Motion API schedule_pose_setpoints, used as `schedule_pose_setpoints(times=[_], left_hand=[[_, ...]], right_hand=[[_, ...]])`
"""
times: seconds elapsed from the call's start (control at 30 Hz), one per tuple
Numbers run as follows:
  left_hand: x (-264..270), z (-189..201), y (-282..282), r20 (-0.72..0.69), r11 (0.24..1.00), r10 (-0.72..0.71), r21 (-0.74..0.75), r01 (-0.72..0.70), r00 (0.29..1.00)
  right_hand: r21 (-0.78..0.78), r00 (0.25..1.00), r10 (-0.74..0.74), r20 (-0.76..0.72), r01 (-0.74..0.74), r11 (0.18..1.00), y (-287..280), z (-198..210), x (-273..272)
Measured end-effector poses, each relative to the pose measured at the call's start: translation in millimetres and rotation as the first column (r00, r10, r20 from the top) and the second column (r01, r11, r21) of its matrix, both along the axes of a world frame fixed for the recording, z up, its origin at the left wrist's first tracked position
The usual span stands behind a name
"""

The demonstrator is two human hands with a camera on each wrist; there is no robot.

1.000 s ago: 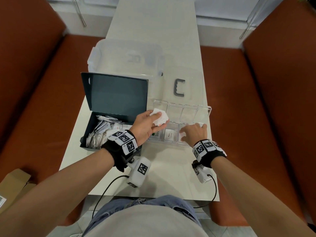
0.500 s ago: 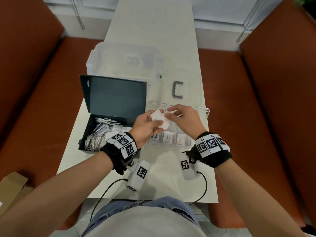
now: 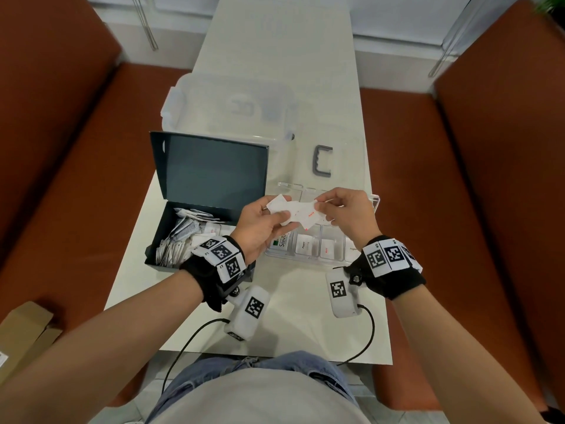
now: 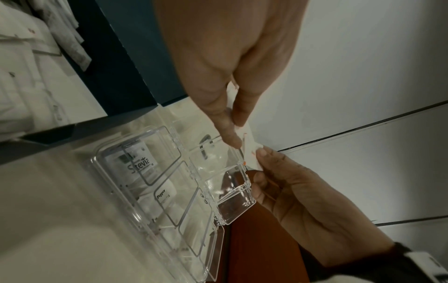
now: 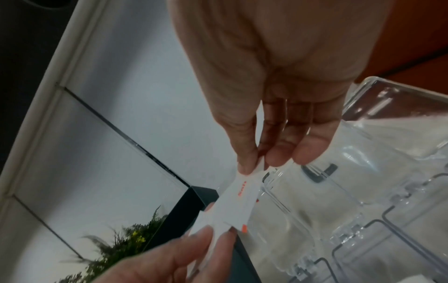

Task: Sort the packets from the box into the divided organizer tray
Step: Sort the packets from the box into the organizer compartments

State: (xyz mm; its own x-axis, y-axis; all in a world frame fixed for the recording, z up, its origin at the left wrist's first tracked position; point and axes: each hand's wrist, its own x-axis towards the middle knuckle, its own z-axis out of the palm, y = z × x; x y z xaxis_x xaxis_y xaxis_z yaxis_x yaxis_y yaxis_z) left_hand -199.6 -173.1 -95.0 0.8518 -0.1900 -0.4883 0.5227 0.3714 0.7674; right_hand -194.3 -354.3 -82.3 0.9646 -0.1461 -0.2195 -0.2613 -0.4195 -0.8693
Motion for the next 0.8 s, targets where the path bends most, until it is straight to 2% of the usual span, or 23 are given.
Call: schedule_pose_setpoints(times=[0.2, 0.27, 0.47, 0.7, 0.8], left_hand=[[3, -2, -2, 0.004, 0.999, 0.035, 0.006, -0.035, 0.999], [3, -3, -3, 0.009, 0.999, 0.043, -0.008, -0.043, 0.999], [3, -6, -6, 0.057, 0.999, 0.018, -0.053, -0.015, 0.998], [3, -7, -5, 0.050, 0.999, 0.020, -0.046, -0.018, 0.999], [4, -7, -4, 0.049, 1.000, 0.000, -0.027, 0.001, 0.999]], right_hand=[[0.257, 0.984, -0.143, -0.108, 0.166, 0.952, -5, 1, 0], [0.290, 0.983, -0.136, -0.124, 0.167, 0.942, -2, 2, -1], [0.195, 0.988, -0.131, -0.080, 0.145, 0.970, 10, 2, -4], [0.100, 0.992, -0.112, -0.062, 0.118, 0.988, 11, 2, -6], [-0.061, 0.999, -0.029, -0.019, 0.028, 0.998, 8, 3, -4]])
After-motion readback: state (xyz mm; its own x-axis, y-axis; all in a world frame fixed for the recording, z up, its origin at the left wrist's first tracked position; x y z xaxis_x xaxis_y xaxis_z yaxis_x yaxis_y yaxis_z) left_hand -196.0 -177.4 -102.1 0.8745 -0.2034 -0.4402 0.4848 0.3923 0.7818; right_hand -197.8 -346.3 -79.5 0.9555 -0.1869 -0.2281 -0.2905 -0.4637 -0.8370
